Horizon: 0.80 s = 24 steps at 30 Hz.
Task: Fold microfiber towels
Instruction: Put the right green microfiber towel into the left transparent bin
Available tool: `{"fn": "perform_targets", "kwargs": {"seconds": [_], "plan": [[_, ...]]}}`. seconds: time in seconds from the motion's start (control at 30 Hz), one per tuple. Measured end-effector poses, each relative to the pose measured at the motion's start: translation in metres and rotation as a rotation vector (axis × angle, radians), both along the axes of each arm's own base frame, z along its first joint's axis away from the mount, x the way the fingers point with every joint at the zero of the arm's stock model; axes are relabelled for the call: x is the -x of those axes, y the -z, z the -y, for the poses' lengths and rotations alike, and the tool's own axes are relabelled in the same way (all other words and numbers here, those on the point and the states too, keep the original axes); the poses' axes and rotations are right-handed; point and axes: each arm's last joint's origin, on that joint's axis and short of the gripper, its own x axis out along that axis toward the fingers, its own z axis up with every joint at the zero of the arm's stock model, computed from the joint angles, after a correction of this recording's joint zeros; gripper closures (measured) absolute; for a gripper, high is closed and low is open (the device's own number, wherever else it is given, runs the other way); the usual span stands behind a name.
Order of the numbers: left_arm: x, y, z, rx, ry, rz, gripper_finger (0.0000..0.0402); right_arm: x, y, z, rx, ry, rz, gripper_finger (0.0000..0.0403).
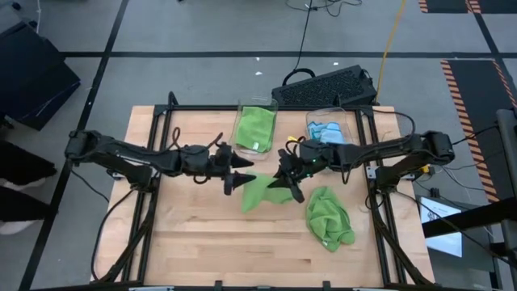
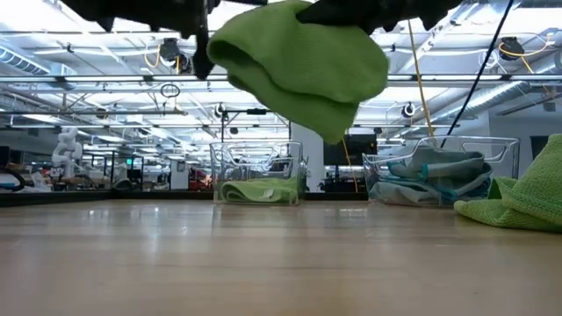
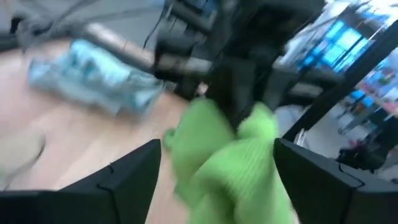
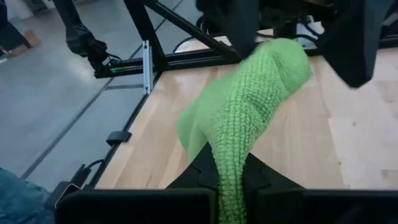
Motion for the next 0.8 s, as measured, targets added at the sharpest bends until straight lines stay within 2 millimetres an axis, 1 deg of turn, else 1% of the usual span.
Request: {"fn": "perform_targets", "kwargs": {"seconds": [0.07, 0.13, 0.2, 0.3, 0.47, 0.63, 0.8], "plan": [[-0.006, 0.002, -0.001, -0.02, 0.004, 0.051, 0.0097, 0.001, -0.001, 0.002, 0.002, 0.005, 0.003, 0.0399], [-0.007, 0.008, -0.002, -0.037, 0.021, 0.049, 0.0106, 0.001, -0.002, 0.003, 0.002, 0.007, 0.007, 0.0397], [-0.016, 0.01, -0.002, -0.038, 0.036, 0.107, 0.0114, 0.001, -0.002, 0.003, 0.002, 0.008, 0.009, 0.0397], [-0.025, 0.015, -0.001, -0.011, 0.102, 0.165, 0.0122, 0.001, -0.002, 0.003, 0.003, 0.007, 0.009, 0.0396], [-0.034, 0.035, 0.004, -0.008, 0.154, 0.092, 0.014, 0.001, -0.002, 0.003, -0.001, 0.009, 0.008, 0.0395], [-0.035, 0.034, 0.005, -0.017, 0.161, 0.101, 0.0176, 0.001, -0.002, 0.003, -0.003, 0.009, 0.008, 0.0394], [-0.033, 0.038, 0.007, 0.007, 0.207, 0.058, 0.021, 0.001, -0.002, 0.003, -0.004, 0.01, 0.009, 0.0396]]}}
